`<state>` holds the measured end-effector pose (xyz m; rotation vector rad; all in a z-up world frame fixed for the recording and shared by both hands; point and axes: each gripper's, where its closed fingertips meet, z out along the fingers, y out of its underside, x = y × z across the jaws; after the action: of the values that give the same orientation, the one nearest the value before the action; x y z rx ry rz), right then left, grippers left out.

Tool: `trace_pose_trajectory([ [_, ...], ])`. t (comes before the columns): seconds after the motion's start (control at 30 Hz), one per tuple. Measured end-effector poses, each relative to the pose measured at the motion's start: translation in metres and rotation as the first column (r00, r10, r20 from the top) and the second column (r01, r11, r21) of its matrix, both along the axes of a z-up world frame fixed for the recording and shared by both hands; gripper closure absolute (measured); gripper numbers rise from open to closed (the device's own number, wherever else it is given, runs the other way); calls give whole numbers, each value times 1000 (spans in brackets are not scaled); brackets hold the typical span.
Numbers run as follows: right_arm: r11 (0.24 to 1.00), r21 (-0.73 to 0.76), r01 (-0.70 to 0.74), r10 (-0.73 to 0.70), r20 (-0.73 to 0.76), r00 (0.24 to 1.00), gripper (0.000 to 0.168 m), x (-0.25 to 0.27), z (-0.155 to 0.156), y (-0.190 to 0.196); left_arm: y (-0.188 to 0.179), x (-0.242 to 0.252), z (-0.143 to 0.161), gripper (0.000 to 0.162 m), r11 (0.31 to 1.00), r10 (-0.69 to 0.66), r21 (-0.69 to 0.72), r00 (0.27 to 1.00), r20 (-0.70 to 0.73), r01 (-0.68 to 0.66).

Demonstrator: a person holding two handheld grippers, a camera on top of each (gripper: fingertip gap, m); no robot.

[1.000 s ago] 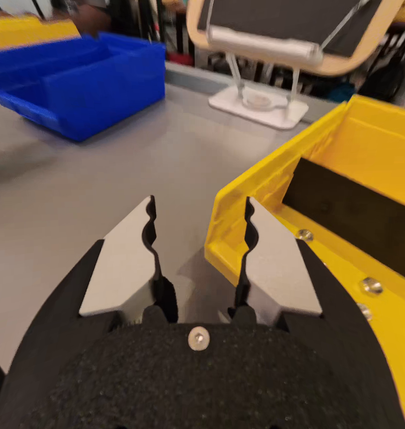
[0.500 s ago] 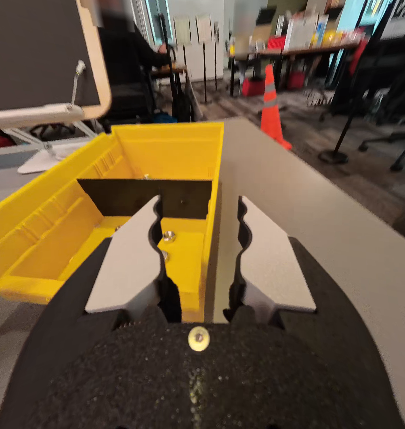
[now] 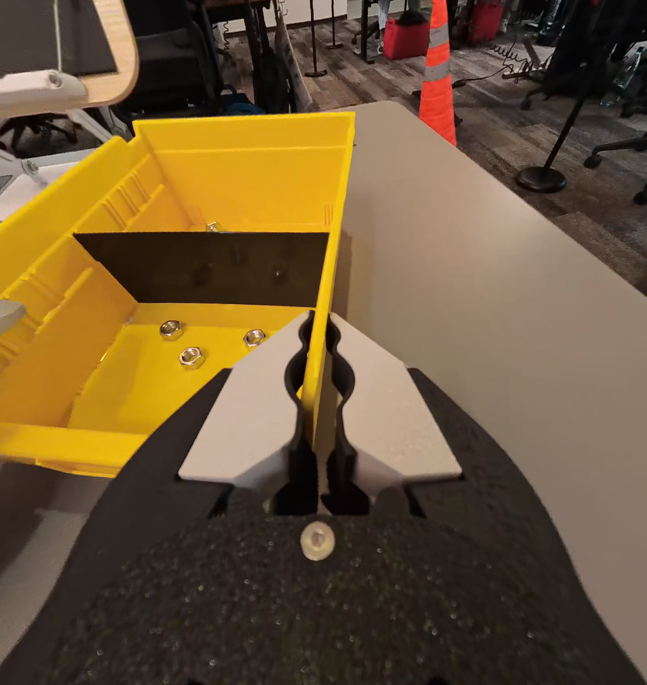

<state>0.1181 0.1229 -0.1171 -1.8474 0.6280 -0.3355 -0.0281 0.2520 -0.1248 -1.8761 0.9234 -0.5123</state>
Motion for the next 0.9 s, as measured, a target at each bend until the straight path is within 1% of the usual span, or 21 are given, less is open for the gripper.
trace_pose_trajectory([
  [0.07,1000,16,-21,21,9,1000,165,-15,6,3,1,-18,2,157,1000,24,-19,999,30,-24],
  [0.13,998,33,-45,44,26,999,165,-36,13,11,3,-43,8,157,999,53,13,998,37,-53],
  [0.3,983,36,-180,178,52,983,165,-112,25,57,28,-133,15,157,982,187,25,981,47,-188],
  [0.43,958,23,-286,285,48,957,164,-169,21,100,50,-201,17,157,952,302,41,952,39,-304],
  [0.57,941,13,-339,338,27,941,164,-199,11,129,66,-236,10,157,929,368,39,929,24,-369],
  [0.63,927,17,-374,374,-5,927,164,-208,3,135,71,-244,2,156,929,368,7,929,30,-369],
  [0.77,905,49,-422,424,-37,905,161,-212,-2,137,67,-240,2,144,956,293,-41,955,54,-291],
  [0.8,897,64,-437,440,-56,896,157,-213,-2,137,62,-238,3,139,967,250,-68,966,74,-245],
  [0.83,877,88,-472,479,-78,874,147,-219,-2,136,58,-239,7,134,976,209,-94,971,115,-199],
  [0.87,852,107,-512,521,-100,848,136,-225,-1,133,55,-242,17,132,981,180,-100,968,177,-164],
  [0.9,830,116,-545,556,-112,823,129,-230,0,129,55,-253,30,129,984,175,-79,957,232,-161],
])
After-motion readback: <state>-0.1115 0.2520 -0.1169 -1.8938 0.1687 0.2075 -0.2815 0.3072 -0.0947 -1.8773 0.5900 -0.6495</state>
